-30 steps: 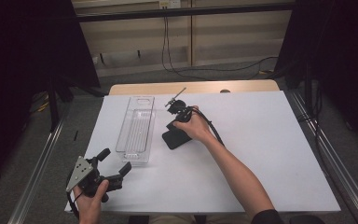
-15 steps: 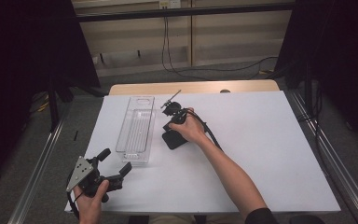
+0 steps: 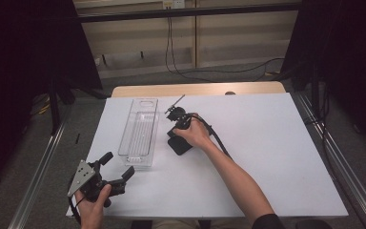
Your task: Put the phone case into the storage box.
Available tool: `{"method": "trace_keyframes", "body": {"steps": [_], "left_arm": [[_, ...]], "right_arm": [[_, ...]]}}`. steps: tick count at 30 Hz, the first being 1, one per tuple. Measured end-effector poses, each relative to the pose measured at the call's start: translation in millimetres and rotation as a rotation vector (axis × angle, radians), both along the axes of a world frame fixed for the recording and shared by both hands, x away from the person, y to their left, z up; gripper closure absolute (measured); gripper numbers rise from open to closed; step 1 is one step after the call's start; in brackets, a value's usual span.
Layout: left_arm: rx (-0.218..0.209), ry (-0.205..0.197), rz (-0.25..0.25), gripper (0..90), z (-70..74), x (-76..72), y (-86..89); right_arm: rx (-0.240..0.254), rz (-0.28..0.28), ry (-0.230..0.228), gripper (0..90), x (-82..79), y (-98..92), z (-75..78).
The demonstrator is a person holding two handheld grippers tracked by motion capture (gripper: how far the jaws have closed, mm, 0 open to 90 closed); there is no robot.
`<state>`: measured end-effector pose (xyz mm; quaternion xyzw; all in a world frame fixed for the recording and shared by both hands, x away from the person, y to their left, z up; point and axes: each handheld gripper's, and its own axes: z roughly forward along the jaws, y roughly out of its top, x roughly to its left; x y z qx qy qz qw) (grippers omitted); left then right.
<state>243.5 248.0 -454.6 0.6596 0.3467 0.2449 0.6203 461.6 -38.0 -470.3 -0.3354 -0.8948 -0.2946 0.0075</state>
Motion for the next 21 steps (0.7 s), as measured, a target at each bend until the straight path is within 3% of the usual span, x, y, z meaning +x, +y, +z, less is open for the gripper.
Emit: {"method": "trace_keyframes", "body": {"steps": [8, 21], "left_arm": [[0.003, 0.0, 0.003, 2.4, 0.7, -1.0, -0.5], [-0.002, 0.001, 0.006, 2.4, 0.4, -1.5, -0.4]], "right_arm": [[-0.019, 0.032, 0.001, 90.0, -10.7, -5.9, 1.0], [0.014, 0.041, 0.021, 90.0, -22.8, -19.1, -0.8]]}}
